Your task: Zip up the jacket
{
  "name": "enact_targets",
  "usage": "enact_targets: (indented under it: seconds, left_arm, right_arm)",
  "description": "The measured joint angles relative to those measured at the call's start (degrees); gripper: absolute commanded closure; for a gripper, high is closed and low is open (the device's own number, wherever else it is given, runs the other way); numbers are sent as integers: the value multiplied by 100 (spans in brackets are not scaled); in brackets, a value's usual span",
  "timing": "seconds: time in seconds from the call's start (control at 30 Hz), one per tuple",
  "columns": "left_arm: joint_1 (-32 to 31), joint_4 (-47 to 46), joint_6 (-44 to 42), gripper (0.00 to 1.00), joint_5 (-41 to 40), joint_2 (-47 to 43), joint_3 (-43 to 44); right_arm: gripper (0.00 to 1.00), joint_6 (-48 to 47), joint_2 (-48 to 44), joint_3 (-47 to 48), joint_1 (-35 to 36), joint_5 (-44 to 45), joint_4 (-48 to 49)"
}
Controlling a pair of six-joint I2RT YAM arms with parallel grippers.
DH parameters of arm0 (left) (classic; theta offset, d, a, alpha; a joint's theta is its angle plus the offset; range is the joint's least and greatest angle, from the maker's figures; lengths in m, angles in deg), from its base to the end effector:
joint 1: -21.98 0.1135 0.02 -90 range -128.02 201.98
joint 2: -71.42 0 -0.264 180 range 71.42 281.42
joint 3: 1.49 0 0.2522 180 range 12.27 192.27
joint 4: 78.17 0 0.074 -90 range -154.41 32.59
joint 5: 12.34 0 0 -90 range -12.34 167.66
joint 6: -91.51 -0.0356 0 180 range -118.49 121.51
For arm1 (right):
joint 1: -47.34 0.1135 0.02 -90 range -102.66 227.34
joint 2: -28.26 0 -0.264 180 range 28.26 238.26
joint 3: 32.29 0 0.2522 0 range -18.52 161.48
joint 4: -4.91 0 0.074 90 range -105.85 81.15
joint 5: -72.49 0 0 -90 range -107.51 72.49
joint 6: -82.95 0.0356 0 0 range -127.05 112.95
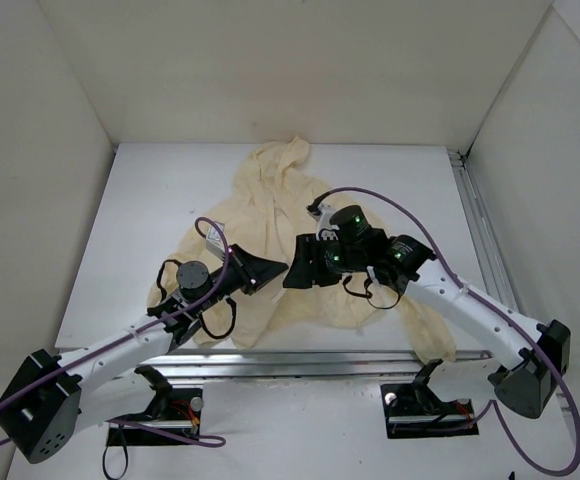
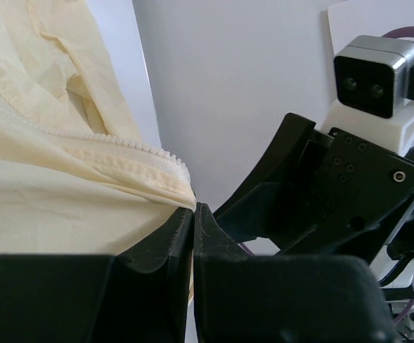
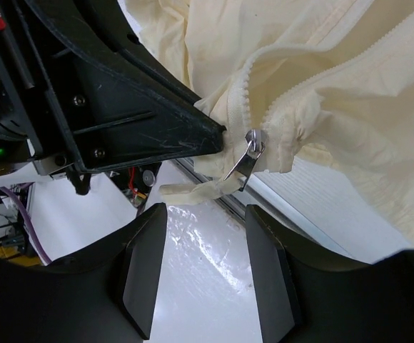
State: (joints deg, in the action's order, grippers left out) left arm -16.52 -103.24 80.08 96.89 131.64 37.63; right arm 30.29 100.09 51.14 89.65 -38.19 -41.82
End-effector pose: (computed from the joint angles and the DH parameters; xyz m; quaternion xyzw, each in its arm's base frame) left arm 0.1739 -0.1533 0.2593 -0.1157 0.6737 -0.6744 0.2791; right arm 0.1930 0.1927 0.3533 -0.1205 0.8687 0.4126 0.2461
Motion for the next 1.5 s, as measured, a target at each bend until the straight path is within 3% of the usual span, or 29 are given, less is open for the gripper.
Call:
enact_targets:
  seconds: [0.33, 0.47, 0.77, 1.5]
  left_arm:
    - [0, 0, 0, 100, 0, 0, 17]
    - [0, 0, -2, 100, 2, 0, 39]
    - [0, 11, -26, 100, 4, 0, 39]
    - [107, 448, -855, 100, 662, -31, 428]
  right_arm:
    - [63, 122, 315, -37, 83, -4, 138]
    - [81, 149, 420, -37, 96, -13, 227]
    - [100, 122, 372, -35, 116, -15, 269]
    - [100, -138, 501, 828, -378, -544, -232]
